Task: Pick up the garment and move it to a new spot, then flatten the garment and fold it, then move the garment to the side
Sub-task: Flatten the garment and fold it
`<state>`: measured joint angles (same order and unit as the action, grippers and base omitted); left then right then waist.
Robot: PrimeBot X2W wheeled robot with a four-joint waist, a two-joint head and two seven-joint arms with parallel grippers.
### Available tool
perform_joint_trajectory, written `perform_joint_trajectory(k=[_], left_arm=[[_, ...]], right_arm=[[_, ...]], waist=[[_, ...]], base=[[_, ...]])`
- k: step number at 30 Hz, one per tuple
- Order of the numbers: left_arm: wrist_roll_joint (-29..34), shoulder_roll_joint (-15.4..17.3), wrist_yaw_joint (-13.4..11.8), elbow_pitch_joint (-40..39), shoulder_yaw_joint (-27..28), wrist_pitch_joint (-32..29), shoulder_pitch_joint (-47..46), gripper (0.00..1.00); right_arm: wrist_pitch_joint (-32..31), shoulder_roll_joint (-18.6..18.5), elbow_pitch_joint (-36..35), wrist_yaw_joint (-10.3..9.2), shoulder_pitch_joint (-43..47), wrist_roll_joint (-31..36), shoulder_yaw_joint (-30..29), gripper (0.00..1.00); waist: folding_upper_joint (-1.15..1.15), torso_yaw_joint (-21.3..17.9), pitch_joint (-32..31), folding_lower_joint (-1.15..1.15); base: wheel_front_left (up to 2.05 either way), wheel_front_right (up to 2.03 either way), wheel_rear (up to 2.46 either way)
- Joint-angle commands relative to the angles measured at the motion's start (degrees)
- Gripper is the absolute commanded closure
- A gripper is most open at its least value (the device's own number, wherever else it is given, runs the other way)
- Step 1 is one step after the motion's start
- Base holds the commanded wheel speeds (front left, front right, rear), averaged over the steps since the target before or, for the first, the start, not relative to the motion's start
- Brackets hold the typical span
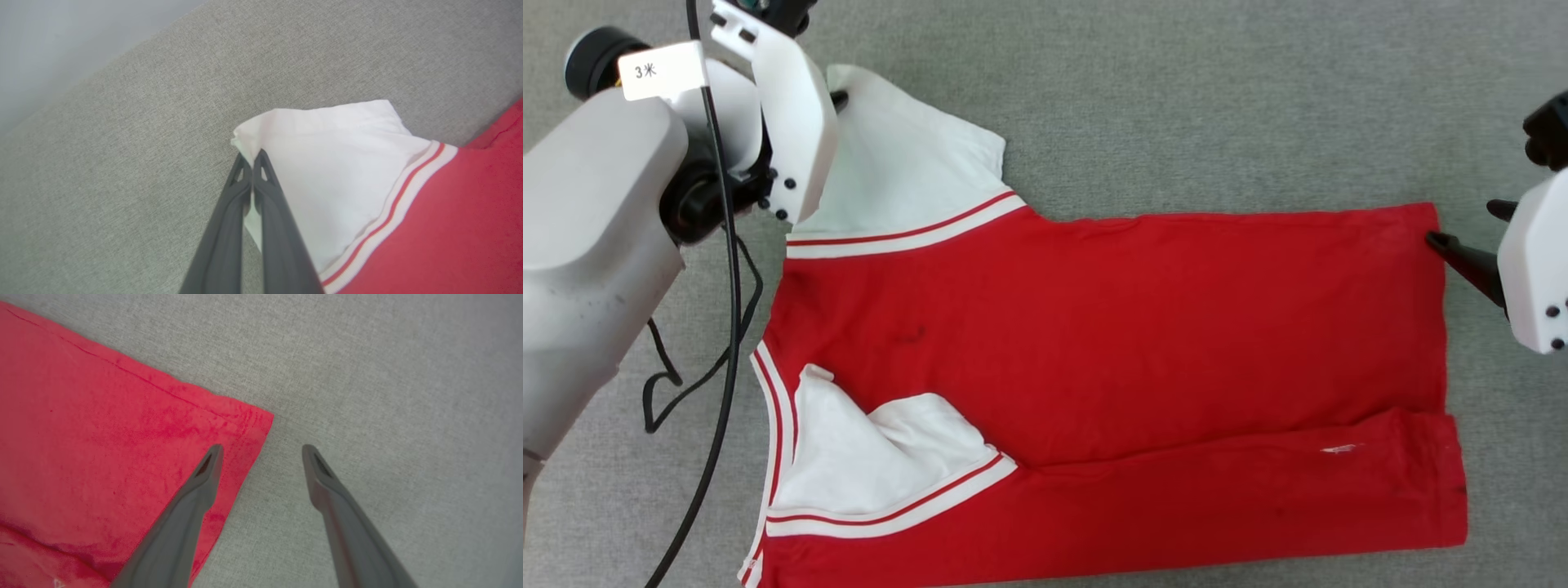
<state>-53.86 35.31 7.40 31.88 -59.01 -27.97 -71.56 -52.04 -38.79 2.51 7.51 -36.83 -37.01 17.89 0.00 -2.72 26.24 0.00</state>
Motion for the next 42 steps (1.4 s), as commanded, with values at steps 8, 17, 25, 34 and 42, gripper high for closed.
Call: perform_joint_trajectory(k=[8,17,25,34,42], left_arm=[[-0.50,-0.25,0.00,-1.18,-1.33,1.81,-3.08,1.00],[-1.31,-0.23,0.01,-0.53,-3.08,3.60,-4.26,1.00],[-2.75,1.00,0.01,0.15,-5.03,6.77,-1.47,1.00],[-4.57,4.13,0.00,-3.33,-7.11,10.25,4.75,1.00],[-5.15,7.23,-1.07,-8.34,-8.41,11.60,10.28,1.00]], right_arm=[[-0.69,2.72,7.86,-0.05,-6.04,-0.38,6.65,0.00],[0.79,3.50,15.36,-0.02,-4.91,-2.13,16.33,0.14],[12.91,2.93,17.83,-0.06,-6.85,-3.11,15.32,1.00],[22.93,0.85,17.21,-0.06,-1.58,-5.47,14.47,1.00],[26.34,0.49,15.25,-0.06,4.30,-6.42,13.26,1.00]], waist=[[0.00,1.61,2.93,0.00],[0.00,1.87,3.93,0.00],[0.00,1.44,-1.21,0.00],[0.00,2.24,-9.52,0.00],[0.00,3.10,-14.43,0.00]], base=[[0.00,0.00,0.00],[0.00,0.00,0.00],[0.00,0.00,0.00],[0.00,0.00,0.00],[0.00,0.00,0.00]])
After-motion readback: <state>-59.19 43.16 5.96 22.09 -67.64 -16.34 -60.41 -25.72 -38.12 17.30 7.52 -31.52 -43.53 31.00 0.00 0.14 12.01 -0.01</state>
